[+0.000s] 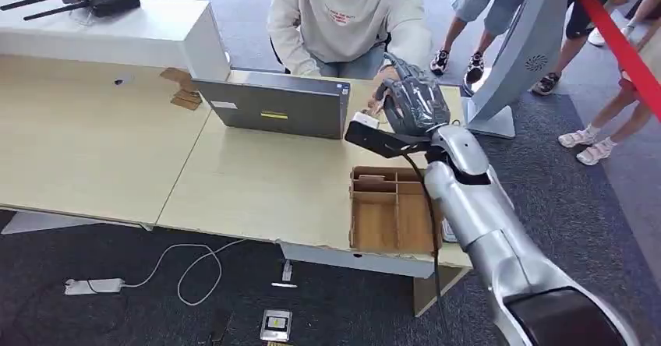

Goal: Pass the card to the sensor for recognition and then transmit it.

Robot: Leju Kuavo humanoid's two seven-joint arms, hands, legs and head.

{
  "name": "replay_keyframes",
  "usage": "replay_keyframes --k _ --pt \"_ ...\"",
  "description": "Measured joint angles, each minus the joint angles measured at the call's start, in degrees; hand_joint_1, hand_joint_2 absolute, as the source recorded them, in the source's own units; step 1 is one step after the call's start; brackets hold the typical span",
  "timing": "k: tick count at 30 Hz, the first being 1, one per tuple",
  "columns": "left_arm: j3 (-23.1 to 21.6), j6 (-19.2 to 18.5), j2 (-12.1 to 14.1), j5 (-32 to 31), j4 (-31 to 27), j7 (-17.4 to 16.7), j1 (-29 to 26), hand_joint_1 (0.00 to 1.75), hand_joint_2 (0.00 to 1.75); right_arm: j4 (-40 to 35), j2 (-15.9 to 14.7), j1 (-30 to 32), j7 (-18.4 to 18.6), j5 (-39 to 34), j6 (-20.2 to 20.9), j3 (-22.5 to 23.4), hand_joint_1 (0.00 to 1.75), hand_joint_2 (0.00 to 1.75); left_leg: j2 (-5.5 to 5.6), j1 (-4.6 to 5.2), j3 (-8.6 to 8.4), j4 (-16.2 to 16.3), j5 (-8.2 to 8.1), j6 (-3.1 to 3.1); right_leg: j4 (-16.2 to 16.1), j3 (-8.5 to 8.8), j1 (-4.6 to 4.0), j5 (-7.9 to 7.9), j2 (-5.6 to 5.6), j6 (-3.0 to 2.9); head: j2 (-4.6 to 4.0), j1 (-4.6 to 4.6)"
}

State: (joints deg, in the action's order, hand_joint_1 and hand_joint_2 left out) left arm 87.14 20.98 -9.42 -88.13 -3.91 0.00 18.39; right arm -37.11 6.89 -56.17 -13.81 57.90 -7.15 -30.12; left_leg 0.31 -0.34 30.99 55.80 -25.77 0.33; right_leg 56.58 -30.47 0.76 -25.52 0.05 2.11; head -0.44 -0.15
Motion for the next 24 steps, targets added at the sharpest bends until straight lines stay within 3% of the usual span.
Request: replay_keyframes --k 14,15,16,24 --pt "0.00 0.63 0.00 0.00 0.00 -0.59 0.04 0.00 0.00 6.75 0.59 -0.82 -0.35 -0.11 -0.33 -0.11 1.75 1.75 -0.01 0.00 -0.03 0.01 0.00 0.00 0.00 0.00 -0.01 0.00 0.00 0.00 0.00 0.00" --pt "0.00 0.63 0.00 -0.02 0.00 -0.59 0.04 0.00 0.00 6.95 0.59 -0.85 -0.35 -0.11 -0.33 -0.11 1.62 1.75 -0.01 0.00 -0.03 0.01 0.00 0.00 0.00 0.00 -0.01 0.00 0.00 0.00 0.00 0.00" --pt "0.00 0.63 0.00 -0.02 0.00 -0.61 0.04 0.00 0.00 7.14 0.59 -0.87 -0.35 -0.11 -0.33 -0.11 0.03 1.75 -0.01 0.00 -0.03 0.01 0.00 0.00 0.00 0.00 -0.01 0.00 0.00 0.00 0.00 0.00" --pt "0.00 0.61 0.00 -0.02 0.02 -1.09 0.14 0.00 0.00 8.65 0.37 -2.08 0.85 -0.07 -4.09 -0.11 0.00 1.75 -0.02 0.00 -0.03 0.01 0.01 0.00 0.00 -0.01 0.00 0.01 0.00 0.00 0.00 0.02"
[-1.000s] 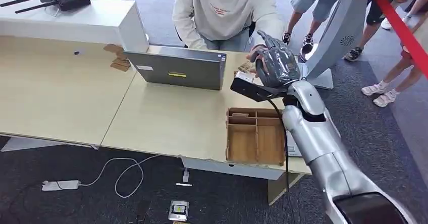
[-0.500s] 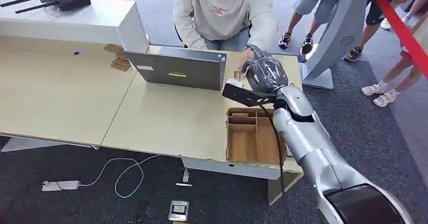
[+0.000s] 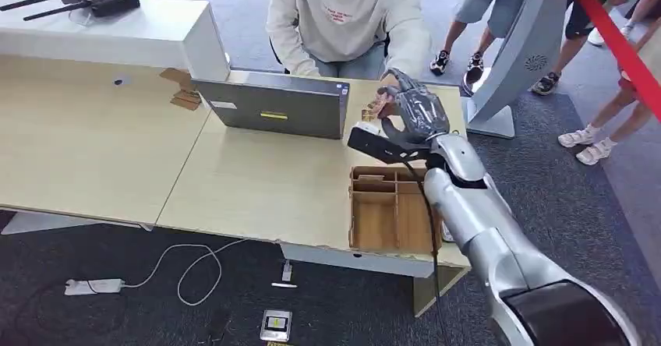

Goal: Pass the card to the sensor for recognition and then transmit it.

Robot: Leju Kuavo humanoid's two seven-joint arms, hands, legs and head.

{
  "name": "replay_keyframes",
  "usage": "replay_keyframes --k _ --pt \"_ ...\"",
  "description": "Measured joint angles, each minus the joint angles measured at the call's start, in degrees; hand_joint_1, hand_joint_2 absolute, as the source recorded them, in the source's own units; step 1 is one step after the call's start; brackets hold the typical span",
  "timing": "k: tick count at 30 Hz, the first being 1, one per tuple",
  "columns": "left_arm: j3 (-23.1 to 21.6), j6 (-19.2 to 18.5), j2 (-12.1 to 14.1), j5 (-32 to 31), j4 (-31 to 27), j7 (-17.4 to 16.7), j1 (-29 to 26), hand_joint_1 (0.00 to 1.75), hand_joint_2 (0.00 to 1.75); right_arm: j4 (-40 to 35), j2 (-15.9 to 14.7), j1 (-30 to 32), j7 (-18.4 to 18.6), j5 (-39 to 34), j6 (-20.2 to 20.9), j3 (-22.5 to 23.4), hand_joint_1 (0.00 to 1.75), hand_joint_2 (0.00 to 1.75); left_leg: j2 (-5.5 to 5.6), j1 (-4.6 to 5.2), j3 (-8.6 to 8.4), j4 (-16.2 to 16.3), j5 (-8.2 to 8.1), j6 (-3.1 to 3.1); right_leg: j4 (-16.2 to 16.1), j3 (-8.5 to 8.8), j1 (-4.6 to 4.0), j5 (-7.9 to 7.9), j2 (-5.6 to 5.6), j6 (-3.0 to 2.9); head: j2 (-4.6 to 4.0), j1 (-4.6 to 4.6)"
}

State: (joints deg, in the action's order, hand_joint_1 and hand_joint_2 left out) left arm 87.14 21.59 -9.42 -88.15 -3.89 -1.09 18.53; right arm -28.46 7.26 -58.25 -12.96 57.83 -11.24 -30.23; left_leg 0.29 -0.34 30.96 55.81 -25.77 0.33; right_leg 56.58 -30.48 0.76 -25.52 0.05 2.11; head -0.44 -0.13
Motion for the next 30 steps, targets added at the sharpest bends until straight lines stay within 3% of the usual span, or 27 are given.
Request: replay_keyframes --k 8,17,25,30 --pt "0.02 0.04 0.00 0.00 0.00 0.50 -0.43 0.00 0.00 0.13 -3.39 -3.27 0.52 -1.31 -3.63 0.88 0.00 1.75 0.00 0.01 0.00 0.01 0.00 0.01 -0.01 0.00 0.02 0.00 0.00 0.00 0.00 -0.02" --pt "0.52 0.52 0.04 0.39 0.00 0.87 -1.06 0.00 0.00 -1.49 -10.65 -4.19 1.38 -3.52 -7.93 3.81 0.00 1.75 0.01 0.02 -0.02 0.03 0.00 0.01 -0.02 0.00 0.02 0.01 0.00 0.00 0.00 0.00" --pt "0.57 0.68 0.07 2.56 0.00 0.17 -1.43 0.00 0.00 -1.90 -16.87 -1.73 1.40 -9.15 -15.25 8.72 0.00 1.75 0.00 0.02 -0.03 0.03 -0.01 0.01 -0.04 0.00 0.02 0.01 0.00 0.00 0.00 0.00" --pt "0.59 4.90 -1.16 3.91 0.00 -1.49 -1.24 0.00 0.00 -1.51 -19.97 0.42 1.90 -12.91 -18.55 12.26 0.00 1.75 0.01 0.02 -0.02 0.04 -0.01 0.02 -0.05 0.01 0.03 0.01 0.00 0.00 0.00 0.02"
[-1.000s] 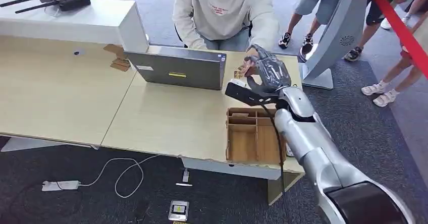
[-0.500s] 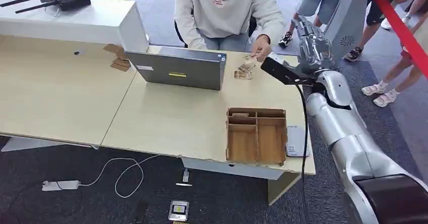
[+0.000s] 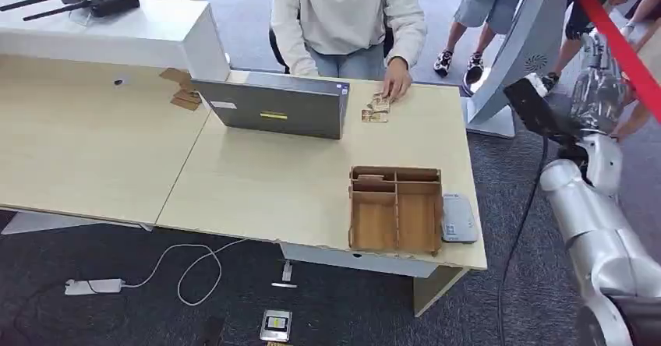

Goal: Pass the card to the sensor for recognition and then transmit it.

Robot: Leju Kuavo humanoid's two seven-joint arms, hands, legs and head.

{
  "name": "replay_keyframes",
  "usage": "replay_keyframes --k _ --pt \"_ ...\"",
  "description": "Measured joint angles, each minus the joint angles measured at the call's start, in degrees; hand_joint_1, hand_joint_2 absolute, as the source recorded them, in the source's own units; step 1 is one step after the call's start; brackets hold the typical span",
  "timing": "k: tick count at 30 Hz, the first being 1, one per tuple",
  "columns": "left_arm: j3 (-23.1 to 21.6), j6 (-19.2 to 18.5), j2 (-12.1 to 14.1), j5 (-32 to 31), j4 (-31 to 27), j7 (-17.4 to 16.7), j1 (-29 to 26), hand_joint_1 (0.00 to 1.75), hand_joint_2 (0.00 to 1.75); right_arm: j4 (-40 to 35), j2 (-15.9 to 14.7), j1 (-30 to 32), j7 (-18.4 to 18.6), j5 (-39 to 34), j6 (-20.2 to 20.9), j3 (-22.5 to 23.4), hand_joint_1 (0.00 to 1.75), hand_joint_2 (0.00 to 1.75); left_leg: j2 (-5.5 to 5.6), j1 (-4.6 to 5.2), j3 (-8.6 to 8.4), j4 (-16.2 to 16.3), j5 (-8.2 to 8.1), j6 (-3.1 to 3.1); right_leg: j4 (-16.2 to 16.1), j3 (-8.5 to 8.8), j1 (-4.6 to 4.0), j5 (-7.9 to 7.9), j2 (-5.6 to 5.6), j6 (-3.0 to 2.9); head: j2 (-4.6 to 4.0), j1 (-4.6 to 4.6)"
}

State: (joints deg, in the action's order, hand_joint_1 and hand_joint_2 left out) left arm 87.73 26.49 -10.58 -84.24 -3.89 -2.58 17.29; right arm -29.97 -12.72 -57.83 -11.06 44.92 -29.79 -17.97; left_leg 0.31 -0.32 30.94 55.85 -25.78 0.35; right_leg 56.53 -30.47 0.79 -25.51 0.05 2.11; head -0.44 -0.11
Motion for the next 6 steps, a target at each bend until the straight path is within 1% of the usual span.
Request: replay_keyframes --k 4,6 --pt "-0.02 0.02 -0.90 1.01 0.00 -1.24 0.40 0.00 0.00 0.85 -2.17 2.06 1.03 -2.13 -1.99 2.61 0.00 1.75 0.00 0.00 0.00 0.01 0.00 0.00 -0.02 0.00 0.01 0.00 0.00 0.00 0.00 -0.02" --pt "-0.02 0.68 -1.40 1.99 0.00 -1.95 0.67 0.00 0.00 1.38 -3.35 3.42 1.33 -3.50 -2.60 4.00 0.00 1.75 0.02 0.00 0.00 0.01 0.00 0.01 -0.03 0.00 0.01 0.00 0.00 0.00 0.00 -0.02"
